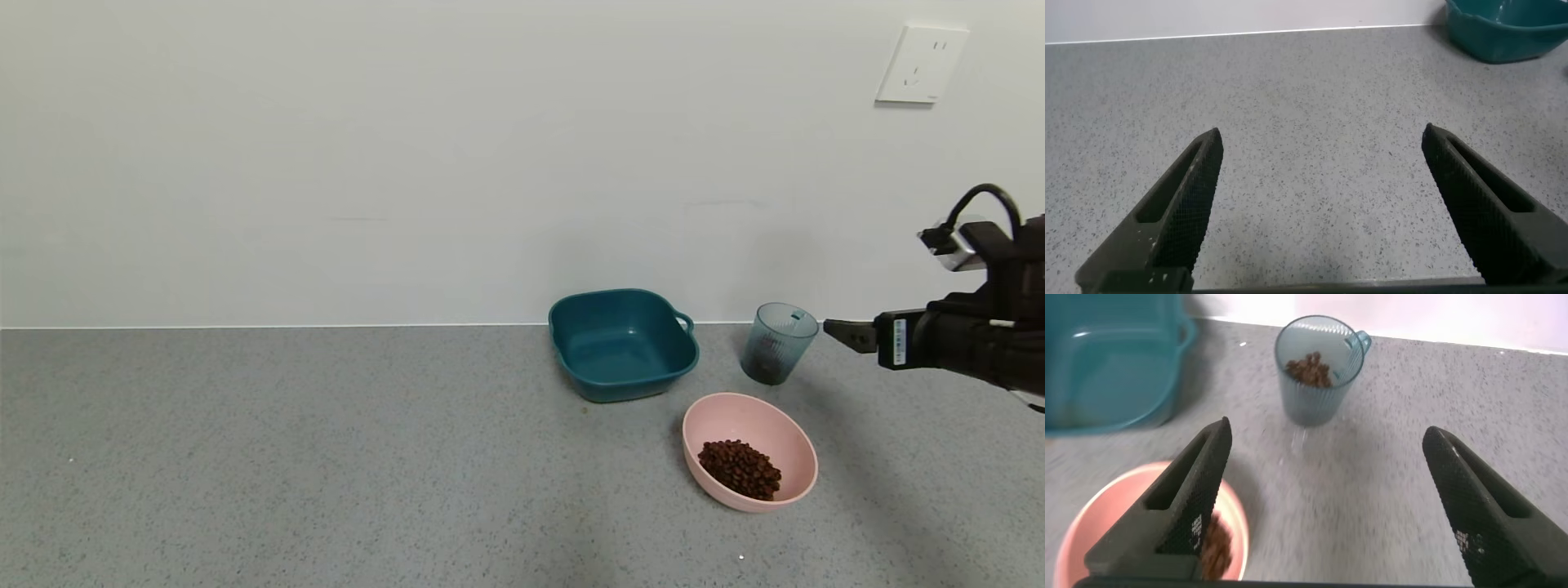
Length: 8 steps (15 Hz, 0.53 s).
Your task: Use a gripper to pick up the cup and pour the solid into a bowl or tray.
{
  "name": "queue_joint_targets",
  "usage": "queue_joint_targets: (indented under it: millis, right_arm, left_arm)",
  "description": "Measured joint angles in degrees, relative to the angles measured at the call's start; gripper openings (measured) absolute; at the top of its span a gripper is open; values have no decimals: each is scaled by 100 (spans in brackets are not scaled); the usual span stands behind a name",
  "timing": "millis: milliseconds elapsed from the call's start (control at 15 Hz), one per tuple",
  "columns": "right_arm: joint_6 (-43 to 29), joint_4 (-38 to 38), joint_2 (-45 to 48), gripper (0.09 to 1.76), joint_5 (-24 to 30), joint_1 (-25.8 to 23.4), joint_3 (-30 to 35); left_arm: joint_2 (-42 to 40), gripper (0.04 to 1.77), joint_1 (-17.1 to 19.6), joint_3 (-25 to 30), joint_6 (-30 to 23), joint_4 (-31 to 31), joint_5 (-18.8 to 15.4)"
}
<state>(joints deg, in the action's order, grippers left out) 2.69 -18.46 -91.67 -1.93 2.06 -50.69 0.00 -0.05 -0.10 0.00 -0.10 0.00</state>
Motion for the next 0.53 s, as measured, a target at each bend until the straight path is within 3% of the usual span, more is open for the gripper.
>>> queue_joint_targets:
  millis: [267,533]
  right_arm:
    - [0,1023,1502,170,388,-16,265]
    - [-2,1524,2883,170,503,-16,700]
  left_arm:
    - [0,175,0,0,0,0,0]
    - [0,175,0,0,0,0,0]
